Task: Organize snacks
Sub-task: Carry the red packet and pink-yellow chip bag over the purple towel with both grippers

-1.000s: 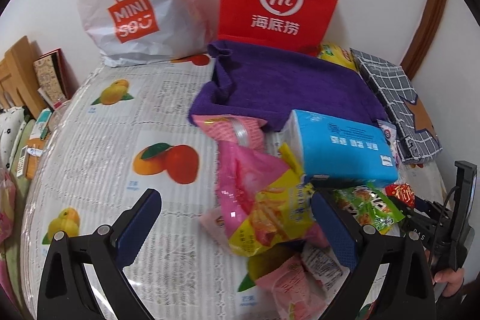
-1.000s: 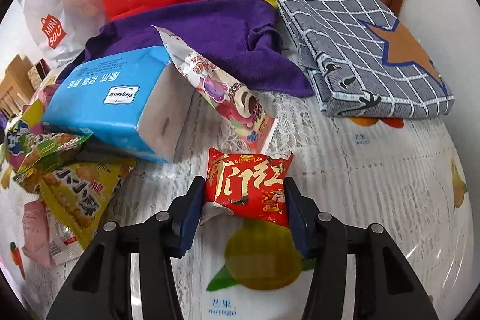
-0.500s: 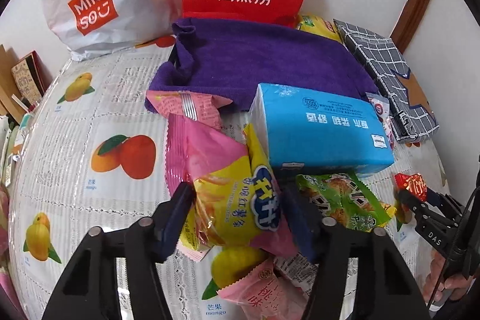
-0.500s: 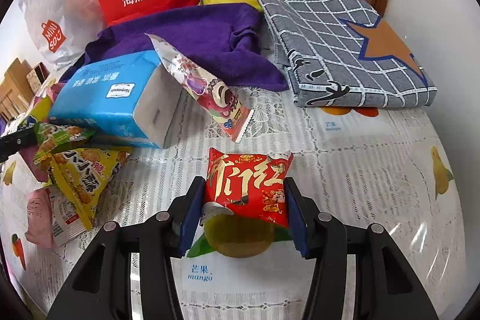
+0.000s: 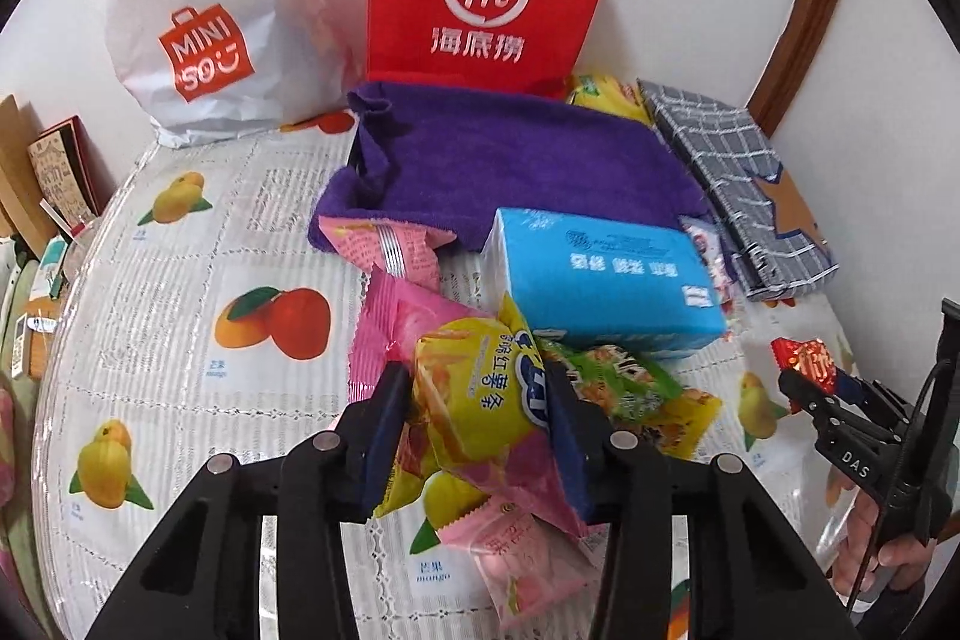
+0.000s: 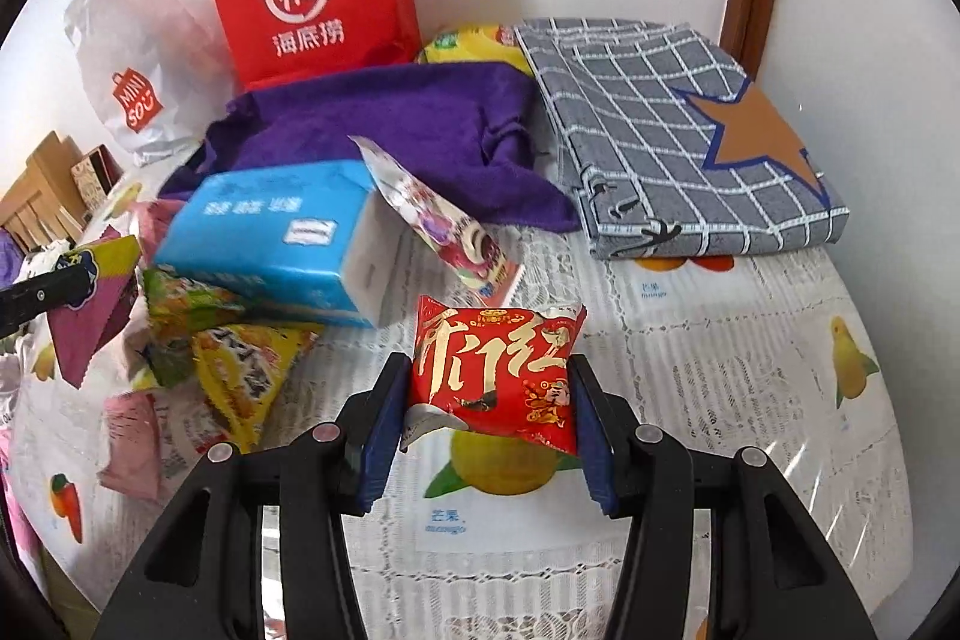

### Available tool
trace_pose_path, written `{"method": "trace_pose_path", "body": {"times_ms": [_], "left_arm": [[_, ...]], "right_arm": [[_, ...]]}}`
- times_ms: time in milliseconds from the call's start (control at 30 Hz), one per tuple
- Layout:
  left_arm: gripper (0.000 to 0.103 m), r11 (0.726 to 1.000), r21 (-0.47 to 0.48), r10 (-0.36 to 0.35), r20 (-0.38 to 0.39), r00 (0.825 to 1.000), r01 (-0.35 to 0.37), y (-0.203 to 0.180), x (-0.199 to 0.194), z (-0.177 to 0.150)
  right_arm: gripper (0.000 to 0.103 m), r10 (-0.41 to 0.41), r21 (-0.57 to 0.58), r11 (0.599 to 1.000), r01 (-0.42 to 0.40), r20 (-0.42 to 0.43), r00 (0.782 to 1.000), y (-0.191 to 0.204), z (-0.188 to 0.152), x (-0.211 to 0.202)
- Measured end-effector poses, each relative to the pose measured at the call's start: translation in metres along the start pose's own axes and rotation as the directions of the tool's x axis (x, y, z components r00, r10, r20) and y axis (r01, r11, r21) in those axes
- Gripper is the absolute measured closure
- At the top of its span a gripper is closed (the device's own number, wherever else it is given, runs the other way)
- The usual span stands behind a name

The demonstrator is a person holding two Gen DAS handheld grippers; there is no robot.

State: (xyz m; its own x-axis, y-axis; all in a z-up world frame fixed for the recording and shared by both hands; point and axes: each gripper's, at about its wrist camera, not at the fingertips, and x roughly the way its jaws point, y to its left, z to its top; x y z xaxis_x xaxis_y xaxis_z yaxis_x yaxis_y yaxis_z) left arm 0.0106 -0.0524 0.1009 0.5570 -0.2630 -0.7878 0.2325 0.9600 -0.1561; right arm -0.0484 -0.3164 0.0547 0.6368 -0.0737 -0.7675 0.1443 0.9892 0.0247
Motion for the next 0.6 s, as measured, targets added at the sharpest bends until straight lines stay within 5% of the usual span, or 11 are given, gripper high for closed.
{"method": "trace_pose_path", "body": {"times_ms": [600], "left_arm": [[0.06,0.998,0.027,-0.06,0.084,0.995,0.058,-0.021,-0.046,0.019]], "right_arm": [[0.052,0.002,-0.006,1.0,-0.001,0.101,0.995,0.019,0.027,-0.059]]}}
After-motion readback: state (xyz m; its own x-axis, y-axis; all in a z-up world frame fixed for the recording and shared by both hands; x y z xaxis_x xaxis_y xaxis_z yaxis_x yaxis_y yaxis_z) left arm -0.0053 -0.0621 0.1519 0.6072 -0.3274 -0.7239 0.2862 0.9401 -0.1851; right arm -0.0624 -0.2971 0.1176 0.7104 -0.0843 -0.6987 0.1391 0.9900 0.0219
